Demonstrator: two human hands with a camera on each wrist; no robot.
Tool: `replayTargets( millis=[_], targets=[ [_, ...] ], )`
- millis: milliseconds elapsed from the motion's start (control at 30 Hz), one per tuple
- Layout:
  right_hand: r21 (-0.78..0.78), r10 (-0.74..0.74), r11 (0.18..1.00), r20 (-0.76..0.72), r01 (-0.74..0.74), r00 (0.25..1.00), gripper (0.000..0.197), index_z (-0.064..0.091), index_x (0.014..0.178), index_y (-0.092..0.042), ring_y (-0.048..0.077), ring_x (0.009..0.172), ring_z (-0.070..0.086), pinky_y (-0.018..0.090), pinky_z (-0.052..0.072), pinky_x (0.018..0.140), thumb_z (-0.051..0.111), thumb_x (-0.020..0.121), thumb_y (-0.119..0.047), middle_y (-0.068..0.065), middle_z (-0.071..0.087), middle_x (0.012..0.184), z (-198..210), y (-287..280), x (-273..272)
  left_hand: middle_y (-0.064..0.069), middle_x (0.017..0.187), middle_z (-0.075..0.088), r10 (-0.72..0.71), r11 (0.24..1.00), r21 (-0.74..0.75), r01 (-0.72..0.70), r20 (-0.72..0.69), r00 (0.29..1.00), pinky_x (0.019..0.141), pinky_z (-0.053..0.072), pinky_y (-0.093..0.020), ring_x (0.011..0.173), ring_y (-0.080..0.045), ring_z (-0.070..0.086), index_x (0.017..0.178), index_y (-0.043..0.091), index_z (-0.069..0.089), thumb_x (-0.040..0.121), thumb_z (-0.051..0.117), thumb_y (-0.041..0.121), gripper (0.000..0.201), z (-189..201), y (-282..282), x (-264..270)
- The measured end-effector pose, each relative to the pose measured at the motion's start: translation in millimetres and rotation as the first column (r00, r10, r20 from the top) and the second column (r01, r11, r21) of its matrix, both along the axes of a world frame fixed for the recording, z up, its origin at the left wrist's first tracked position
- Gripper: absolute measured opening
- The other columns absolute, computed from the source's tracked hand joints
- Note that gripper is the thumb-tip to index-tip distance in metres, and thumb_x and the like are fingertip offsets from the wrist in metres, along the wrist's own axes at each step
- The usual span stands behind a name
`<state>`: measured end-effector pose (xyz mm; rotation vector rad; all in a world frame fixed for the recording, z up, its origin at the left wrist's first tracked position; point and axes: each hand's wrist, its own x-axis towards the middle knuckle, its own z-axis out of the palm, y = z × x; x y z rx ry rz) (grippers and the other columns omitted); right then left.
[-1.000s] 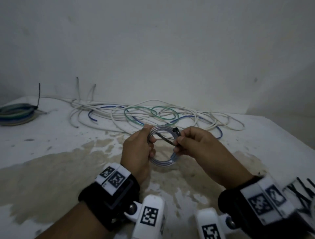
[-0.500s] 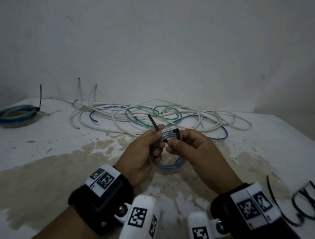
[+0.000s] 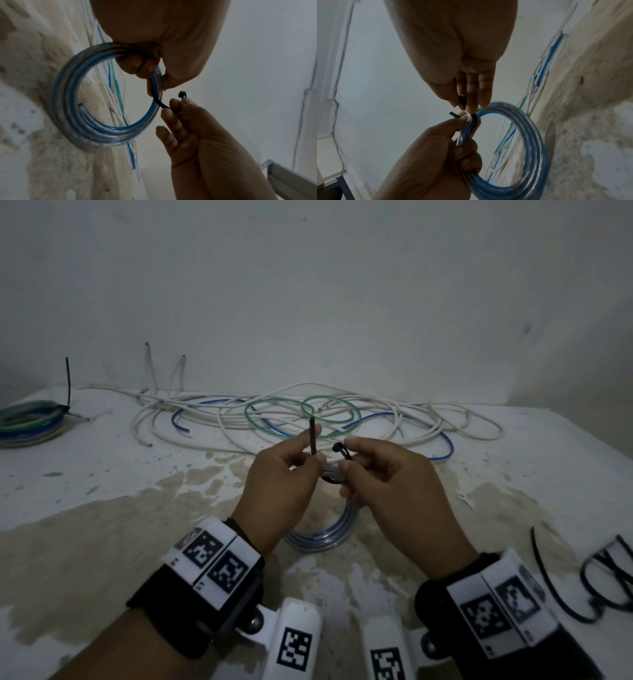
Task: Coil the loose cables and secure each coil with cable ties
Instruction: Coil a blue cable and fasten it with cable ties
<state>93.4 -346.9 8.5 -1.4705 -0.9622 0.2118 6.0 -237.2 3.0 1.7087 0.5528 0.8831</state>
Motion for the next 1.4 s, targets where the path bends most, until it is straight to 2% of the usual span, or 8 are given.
replayTargets(
  millis=[233, 500, 700, 867, 1000, 1167, 1267, 1400],
  targets=[
    [0.042, -0.186, 0.983, 0.133, 0.182, 0.974, 0.025, 0.070, 0.111, -0.017, 0.008, 0.066, 0.062, 0.021, 0.050, 0.067, 0.063, 0.088, -0.011, -0.001, 0.070, 0.089, -0.8, -3.3, 1.6, 0.004, 0.107, 0.070, 0.047, 0.971, 0.236, -0.021, -0.109, 0.993, 0.082, 0.044, -0.005, 0.098, -0.003, 0.063, 0.113, 0.016, 0.069, 0.091, 0.058, 0.014, 0.025, 0.6, -5.4, -1.5],
    [0.097, -0.214, 0.976, 0.241, 0.196, 0.947, 0.022, 0.070, 0.110, -0.014, 0.010, 0.073, 0.063, 0.033, 0.055, 0.074, 0.060, 0.090, -0.012, -0.019, 0.064, 0.094, -0.5, -2.4, -1.6, 0.008, 0.076, 0.070, 0.040, 0.932, 0.361, 0.017, -0.152, 0.988, 0.058, 0.044, -0.011, 0.065, 0.000, 0.061, 0.103, 0.017, 0.074, 0.092, 0.056, 0.014, 0.022, 4.1, -9.5, -4.3],
    [0.051, -0.208, 0.978, 0.246, 0.202, 0.947, 0.022, 0.071, 0.109, -0.015, 0.007, 0.066, 0.060, 0.023, 0.049, 0.070, 0.062, 0.089, -0.010, -0.018, 0.061, 0.075, -2.7, -4.0, 1.6, 0.021, 0.051, 0.059, 0.031, 0.933, 0.359, 0.026, -0.152, 0.988, 0.053, 0.039, -0.010, 0.055, 0.006, 0.055, 0.097, 0.013, 0.076, 0.092, 0.056, 0.012, 0.020, 3.4, -9.5, -5.1],
    [0.049, -0.192, 0.981, 0.244, 0.186, 0.950, 0.022, 0.072, 0.108, -0.016, 0.009, 0.067, 0.060, 0.029, 0.053, 0.069, 0.063, 0.088, -0.011, -0.008, 0.068, 0.080, 2.7, -7.2, -1.8, -0.002, 0.077, 0.074, 0.035, 0.929, 0.369, 0.025, -0.154, 0.987, 0.068, 0.048, -0.032, 0.071, -0.015, 0.065, 0.100, 0.017, 0.076, 0.091, 0.056, 0.013, 0.021, 3.0, -11.6, -5.5],
    [0.089, -0.206, 0.978, 0.273, 0.189, 0.940, 0.020, 0.073, 0.104, -0.013, 0.007, 0.081, 0.062, 0.012, 0.047, 0.074, 0.066, 0.086, -0.009, 0.002, 0.071, 0.082, 4.4, -7.9, -3.8, 0.003, 0.082, 0.074, 0.010, 0.914, 0.400, 0.071, -0.198, 0.980, 0.065, 0.048, -0.020, 0.071, -0.008, 0.064, 0.108, 0.022, 0.073, 0.093, 0.055, 0.016, 0.024, 2.7, -11.7, -6.1],
    [0.039, -0.175, 0.985, 0.204, 0.171, 0.963, 0.017, 0.074, 0.100, -0.013, -0.003, 0.088, 0.063, 0.004, 0.045, 0.077, 0.066, 0.085, -0.010, -0.018, 0.066, 0.084, 7.4, -10.4, -3.1, 0.005, 0.094, 0.074, -0.005, 0.885, 0.456, 0.090, -0.183, 0.983, 0.077, 0.052, -0.028, 0.085, -0.008, 0.067, 0.113, 0.024, 0.071, 0.087, 0.045, 0.030, 0.037, -0.4, -14.6, -6.1],
    [0.011, -0.132, 0.991, 0.153, 0.132, 0.979, 0.011, 0.075, 0.090, -0.016, -0.006, 0.075, 0.063, 0.006, 0.046, 0.067, 0.066, 0.085, -0.012, -0.019, 0.067, 0.078, 10.7, -13.9, -1.6, 0.004, 0.094, 0.074, 0.031, 0.844, 0.533, 0.065, -0.169, 0.985, 0.071, 0.045, -0.017, 0.083, -0.006, 0.063, 0.113, 0.024, 0.070, 0.087, 0.046, 0.027, 0.035, -0.9, -14.9, -6.1],
    [-0.013, -0.039, 0.999, -0.027, 0.039, 0.999, 0.009, 0.069, 0.086, -0.019, -0.002, 0.051, 0.055, 0.008, 0.040, 0.050, 0.064, 0.087, -0.011, -0.006, 0.064, 0.061, 13.1, -14.2, -2.1, 0.000, 0.073, 0.068, 0.037, 0.785, 0.618, 0.046, -0.121, 0.992, 0.064, 0.045, -0.030, 0.069, -0.013, 0.057, 0.100, 0.022, 0.074, 0.086, 0.044, 0.025, 0.034, 1.6, -14.4, -6.5]
  ],
)
